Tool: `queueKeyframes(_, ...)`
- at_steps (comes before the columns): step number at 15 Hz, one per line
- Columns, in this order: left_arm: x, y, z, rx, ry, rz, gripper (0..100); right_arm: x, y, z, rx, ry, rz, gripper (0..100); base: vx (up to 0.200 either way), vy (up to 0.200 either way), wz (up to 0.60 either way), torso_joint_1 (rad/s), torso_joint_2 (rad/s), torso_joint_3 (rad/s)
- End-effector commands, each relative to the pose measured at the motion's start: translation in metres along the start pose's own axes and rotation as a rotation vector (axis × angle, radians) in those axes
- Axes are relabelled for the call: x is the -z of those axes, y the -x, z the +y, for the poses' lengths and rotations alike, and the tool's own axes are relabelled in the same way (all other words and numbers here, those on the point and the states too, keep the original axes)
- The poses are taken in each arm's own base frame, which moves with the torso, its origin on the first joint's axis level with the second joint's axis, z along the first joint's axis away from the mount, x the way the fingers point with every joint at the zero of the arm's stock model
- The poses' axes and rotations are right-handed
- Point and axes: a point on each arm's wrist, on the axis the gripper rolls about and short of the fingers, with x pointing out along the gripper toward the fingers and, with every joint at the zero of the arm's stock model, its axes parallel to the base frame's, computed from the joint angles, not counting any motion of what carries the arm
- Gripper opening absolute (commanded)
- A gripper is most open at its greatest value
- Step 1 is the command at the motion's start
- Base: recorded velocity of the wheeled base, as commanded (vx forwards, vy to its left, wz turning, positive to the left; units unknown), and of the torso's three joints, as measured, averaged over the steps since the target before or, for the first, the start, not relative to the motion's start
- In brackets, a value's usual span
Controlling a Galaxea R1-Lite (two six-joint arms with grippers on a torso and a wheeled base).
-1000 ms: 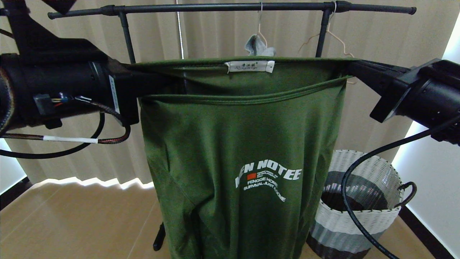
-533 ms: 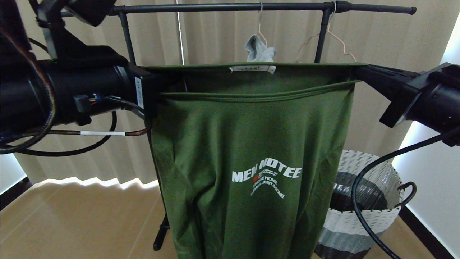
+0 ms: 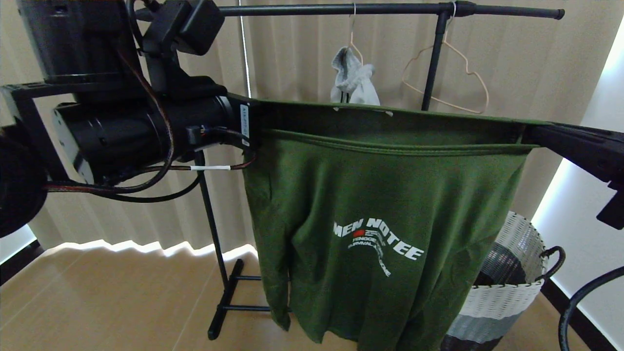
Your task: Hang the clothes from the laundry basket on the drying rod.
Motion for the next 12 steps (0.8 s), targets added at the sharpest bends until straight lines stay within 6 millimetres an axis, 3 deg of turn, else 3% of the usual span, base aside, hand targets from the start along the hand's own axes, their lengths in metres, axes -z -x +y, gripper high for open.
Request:
queueKeyframes(1, 0.006, -0.007, -0.003, 0.01, 0.001, 0.021, 0, -0.001, 0.01, 0.0, -0.006, 0.0, -0.021, 0, 0.0, 0.0, 0.0, 0.0, 0.0, 0.0)
queueKeyframes(5, 0.004, 0.002, -0.004, 0.006, -0.001, 0.019, 0, 0.0, 0.003, 0.0, 0.002, 0.002, -0.01, 0, 0.0, 0.0, 0.0, 0.0, 0.0, 0.0)
queueKeyframes(9, 0.007, 0.036, -0.004, 0.008, -0.018, 0.02, 0, -0.004, -0.015, -0.003, 0.018, 0.002, -0.001, 0, 0.0, 0.0, 0.0, 0.0, 0.0, 0.0)
queueKeyframes(10, 0.007, 0.036, -0.004, 0.008, -0.018, 0.02, 0, -0.004, -0.015, -0.003, 0.018, 0.002, -0.001, 0, 0.0, 0.0, 0.0, 0.0, 0.0, 0.0)
queueKeyframes(12, 0.007, 0.058, -0.004, 0.015, -0.036, 0.033, 0, -0.003, -0.034, -0.01, 0.057, 0.003, -0.001, 0, 0.0, 0.0, 0.0, 0.0, 0.0, 0.0)
